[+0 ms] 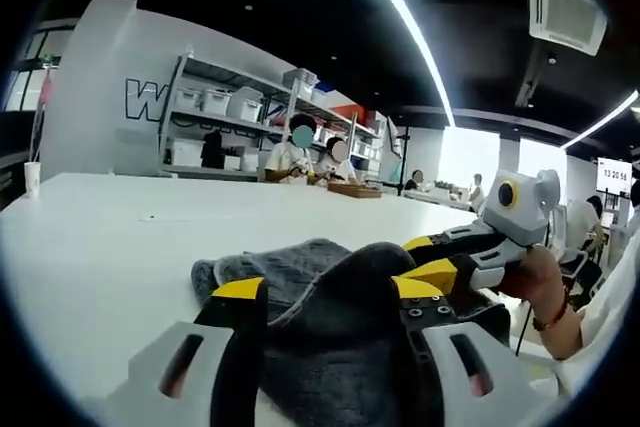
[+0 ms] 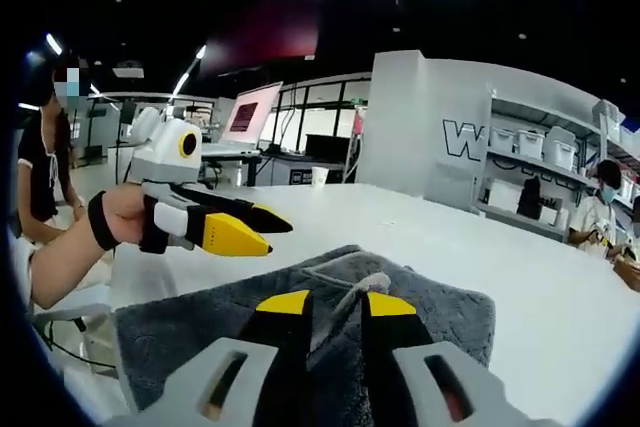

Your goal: Open the folded towel by lifting each exposed corner and separating the folded layers until the towel lies flat within the target outline without major curled edges

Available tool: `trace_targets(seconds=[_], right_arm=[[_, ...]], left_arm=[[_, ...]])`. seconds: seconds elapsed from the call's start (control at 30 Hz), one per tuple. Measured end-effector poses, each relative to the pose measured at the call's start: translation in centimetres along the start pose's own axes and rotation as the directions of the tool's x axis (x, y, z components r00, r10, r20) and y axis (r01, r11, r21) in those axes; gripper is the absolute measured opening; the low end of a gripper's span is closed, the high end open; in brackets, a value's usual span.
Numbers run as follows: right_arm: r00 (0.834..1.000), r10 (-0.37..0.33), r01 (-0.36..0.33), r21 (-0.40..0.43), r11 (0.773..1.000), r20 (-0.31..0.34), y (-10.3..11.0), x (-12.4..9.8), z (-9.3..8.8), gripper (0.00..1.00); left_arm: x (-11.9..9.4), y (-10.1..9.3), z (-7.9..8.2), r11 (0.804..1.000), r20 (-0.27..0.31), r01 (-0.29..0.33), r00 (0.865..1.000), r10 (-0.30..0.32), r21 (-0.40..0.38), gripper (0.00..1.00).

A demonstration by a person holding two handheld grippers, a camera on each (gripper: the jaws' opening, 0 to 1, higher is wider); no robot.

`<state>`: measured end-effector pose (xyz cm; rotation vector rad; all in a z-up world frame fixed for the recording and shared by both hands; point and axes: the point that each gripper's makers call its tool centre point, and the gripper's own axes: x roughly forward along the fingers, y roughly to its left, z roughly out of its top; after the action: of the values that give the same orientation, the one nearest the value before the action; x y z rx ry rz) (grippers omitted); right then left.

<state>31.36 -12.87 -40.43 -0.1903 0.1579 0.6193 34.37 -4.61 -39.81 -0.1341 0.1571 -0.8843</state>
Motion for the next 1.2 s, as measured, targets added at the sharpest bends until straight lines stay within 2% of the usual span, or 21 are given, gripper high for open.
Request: trace_targets(seconds=[0.27, 0.47, 0.57, 0.77, 0.87, 1.0, 1.07, 1.13, 1.2], right_arm=[[1.000, -0.014, 0.013, 0.040, 0.999, 0.014, -0.5, 0.1, 0.4, 0.18], [1.000, 0.002, -0.002, 0.058, 0.998, 0.009, 0.0, 0.6, 0.4, 0.26], [1.000, 0.020, -0.021, 0.079, 0.997, 0.014, 0.4, 0.8, 0.5, 0.34], [1.000, 0.015, -0.014, 0.061, 0.998, -0.009, 0.3, 1.2, 0.2, 0.33], [1.000, 0.013, -0.012, 0.073, 0.997, -0.010, 0.1, 1.4, 0.1, 0.29], [1.000, 0.015, -0.013, 0.093, 0.996, -0.021, -0.2, 1.7, -0.3, 0.24], [1.000, 0.026, -0.025, 0.116, 0.993, -0.013, 0.0, 1.7, -0.3, 0.21], [0.999, 0.035, -0.037, 0.144, 0.989, 0.016, 0.0, 1.5, 0.0, 0.13], [0.999, 0.030, -0.034, 0.149, 0.988, 0.029, -0.2, 1.4, 0.1, 0.10]], left_arm=[[0.1, 0.6, -0.3, 1.000, -0.008, -0.012, 1.000, 0.012, -0.006, 0.47], [0.3, 0.7, -0.6, 1.000, -0.013, -0.009, 1.000, 0.009, -0.011, 0.47], [0.3, 0.8, -0.5, 1.000, -0.009, -0.010, 1.000, 0.010, -0.014, 0.47], [0.4, 0.9, -0.4, 1.000, -0.009, -0.014, 1.000, 0.014, -0.014, 0.46], [0.3, 1.4, -0.3, 0.999, -0.002, -0.041, 0.999, 0.041, -0.006, 0.44], [0.6, 1.0, -0.3, 1.000, -0.010, -0.005, 1.000, 0.005, -0.025, 0.48], [0.8, 0.9, -0.3, 1.000, -0.012, 0.002, 1.000, -0.002, -0.018, 0.49], [1.0, 1.0, -0.4, 1.000, -0.020, 0.002, 1.000, -0.003, -0.017, 0.49], [1.2, 1.0, -0.6, 1.000, -0.027, 0.008, 1.000, -0.008, -0.014, 0.49]])
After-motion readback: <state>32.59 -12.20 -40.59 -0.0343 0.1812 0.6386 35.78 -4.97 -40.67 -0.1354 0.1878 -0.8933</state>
